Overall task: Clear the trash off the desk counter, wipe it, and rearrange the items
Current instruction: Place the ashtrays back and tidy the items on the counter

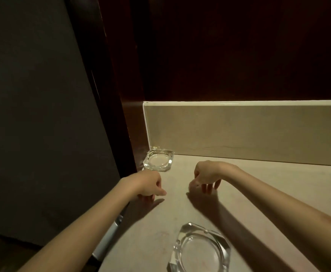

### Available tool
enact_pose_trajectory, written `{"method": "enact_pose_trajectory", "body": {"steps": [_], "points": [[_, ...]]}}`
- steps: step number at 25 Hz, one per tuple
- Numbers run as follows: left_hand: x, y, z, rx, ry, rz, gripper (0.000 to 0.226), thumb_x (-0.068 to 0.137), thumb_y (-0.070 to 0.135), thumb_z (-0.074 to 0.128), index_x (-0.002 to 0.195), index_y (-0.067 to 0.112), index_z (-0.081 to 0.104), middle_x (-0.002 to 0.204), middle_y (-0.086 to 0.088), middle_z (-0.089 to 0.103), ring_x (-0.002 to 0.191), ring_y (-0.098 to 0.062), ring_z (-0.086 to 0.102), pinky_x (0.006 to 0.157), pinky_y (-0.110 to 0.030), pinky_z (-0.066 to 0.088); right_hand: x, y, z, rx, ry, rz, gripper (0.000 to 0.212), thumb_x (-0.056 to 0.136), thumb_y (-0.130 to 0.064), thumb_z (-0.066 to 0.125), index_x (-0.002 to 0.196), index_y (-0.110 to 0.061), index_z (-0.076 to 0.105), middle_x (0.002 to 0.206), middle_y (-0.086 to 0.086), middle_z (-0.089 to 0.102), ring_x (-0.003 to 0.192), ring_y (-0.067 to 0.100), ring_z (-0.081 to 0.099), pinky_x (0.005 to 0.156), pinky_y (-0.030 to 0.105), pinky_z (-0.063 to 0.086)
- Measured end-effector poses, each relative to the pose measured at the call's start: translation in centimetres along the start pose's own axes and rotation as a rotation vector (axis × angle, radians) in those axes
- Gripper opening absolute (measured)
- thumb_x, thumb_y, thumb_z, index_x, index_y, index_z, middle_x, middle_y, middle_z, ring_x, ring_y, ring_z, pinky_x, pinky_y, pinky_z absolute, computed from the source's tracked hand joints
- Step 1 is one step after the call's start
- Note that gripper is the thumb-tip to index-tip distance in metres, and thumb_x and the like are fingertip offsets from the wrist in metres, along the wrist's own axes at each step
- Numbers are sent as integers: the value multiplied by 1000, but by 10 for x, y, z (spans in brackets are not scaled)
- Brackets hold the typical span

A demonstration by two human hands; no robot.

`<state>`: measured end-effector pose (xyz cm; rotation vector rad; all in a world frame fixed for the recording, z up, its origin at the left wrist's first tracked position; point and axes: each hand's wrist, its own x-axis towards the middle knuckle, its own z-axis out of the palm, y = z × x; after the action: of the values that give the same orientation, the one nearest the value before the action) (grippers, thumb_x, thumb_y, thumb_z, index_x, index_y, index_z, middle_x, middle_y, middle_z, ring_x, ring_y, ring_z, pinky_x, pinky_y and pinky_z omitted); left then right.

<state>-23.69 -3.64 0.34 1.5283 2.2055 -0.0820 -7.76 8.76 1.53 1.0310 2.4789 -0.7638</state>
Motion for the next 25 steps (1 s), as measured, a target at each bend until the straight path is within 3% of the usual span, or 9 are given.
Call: {"method": "enact_pose_trajectory", "body": {"steps": [4,10,19,25], "points": [[-18,10,4,-35,-22,-16,32,93,35,59,100,5,68,93,-5,73,65,-11,66,58,-21,56,-38,7,18,-29,45,-2,25,90,-29,56,92,-5,62,67,-1,66,60,14,65,61,24,53],[-68,29,21,-82,9,-25,28,94,31,59,99,5,66,85,1,74,66,-12,70,58,-20,55,-97,23,49,-26,58,20,26,90,-32,58,88,-7,65,74,3,69,57,12,65,54,21,50],[-124,51,50,74,85,-61,35,93,43,57,102,11,67,79,1,72,72,-15,73,72,-30,58,-156,21,92,-29,75,43,36,93,-37,55,94,-2,63,88,12,73,69,19,68,66,29,55],[-113,48,59,-227,-71,-68,43,86,44,67,92,2,68,81,-8,74,68,-19,72,57,-24,56,-160,24,105,145,76,100,44,92,-40,56,104,2,63,102,14,68,83,25,68,68,34,58]]}}
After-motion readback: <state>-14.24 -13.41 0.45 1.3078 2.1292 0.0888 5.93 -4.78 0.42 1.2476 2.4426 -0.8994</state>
